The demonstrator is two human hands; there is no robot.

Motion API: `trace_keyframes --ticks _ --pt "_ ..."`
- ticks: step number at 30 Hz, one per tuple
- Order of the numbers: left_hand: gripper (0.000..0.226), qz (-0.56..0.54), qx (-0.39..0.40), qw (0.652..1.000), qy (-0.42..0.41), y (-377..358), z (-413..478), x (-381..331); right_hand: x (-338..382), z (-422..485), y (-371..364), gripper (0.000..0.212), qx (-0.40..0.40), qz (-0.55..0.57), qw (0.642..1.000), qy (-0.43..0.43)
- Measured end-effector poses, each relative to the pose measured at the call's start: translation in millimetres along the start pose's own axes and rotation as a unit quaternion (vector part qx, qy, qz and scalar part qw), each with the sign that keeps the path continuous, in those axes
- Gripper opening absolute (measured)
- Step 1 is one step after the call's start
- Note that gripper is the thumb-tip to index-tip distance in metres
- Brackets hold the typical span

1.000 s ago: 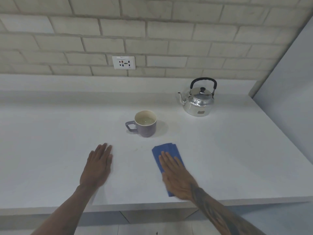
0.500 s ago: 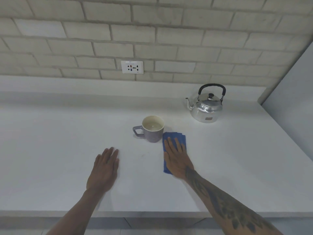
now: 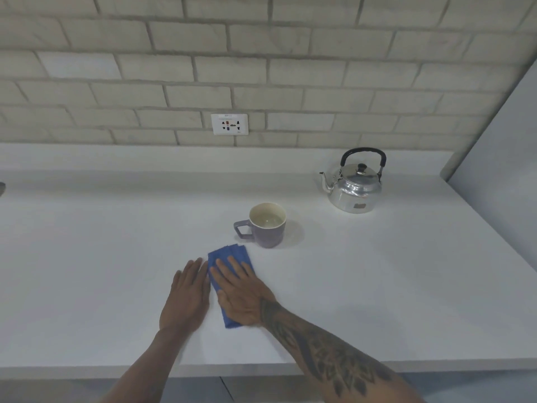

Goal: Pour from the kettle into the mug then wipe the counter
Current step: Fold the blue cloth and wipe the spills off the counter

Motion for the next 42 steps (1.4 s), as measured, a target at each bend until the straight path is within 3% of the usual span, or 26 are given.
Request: trace_keyframes --ticks 5,9,17,24,27,36,40,42 --pt "0.062 0.002 -0.009 1.0 0.002 -3 -1 3 -15 -8 2 0.06 -0.011 0.014 0.999 -0.044" --pt "0.065 -0.004 -0.015 1.0 0.0 -4 0 2 -61 -53 1 0.073 -0.029 0.007 0.998 -0.061" --pt "0.071 -0.004 -0.027 1.0 0.003 0 -2 -4 -188 -104 13 0.093 -0.025 0.0 0.978 -0.206" --pt "0.075 0.003 -0.026 1.0 0.007 2 0 -5 -206 -79 21 0.113 -0.013 -0.011 0.966 -0.259" --pt "0.075 0.006 -0.024 1.0 0.009 -1 0 -5 -208 -82 17 0.1 -0.006 -0.005 0.973 -0.232" --pt "0.072 0.037 -0.031 0.998 0.03 4 3 -20 -210 -82 28 0.109 0.014 0.047 0.975 -0.217" --pt "0.058 0.028 -0.041 0.998 -0.046 -1 18 -90 -224 -75 53 0.067 -0.044 0.067 0.97 -0.231" --pt "0.055 -0.006 -0.049 0.996 -0.073 -4 25 -137 -232 -71 66 0.06 -0.057 0.074 0.968 -0.234"
Point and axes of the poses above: each hand's wrist, its own z-axis towards the middle knuckle, its own y-axis out of the back of the hand, x = y × z, the point moved 5 cm from there along z, towards the middle knuckle, and after that the axes turned 4 degrees about -y, right-handed, at the moved point
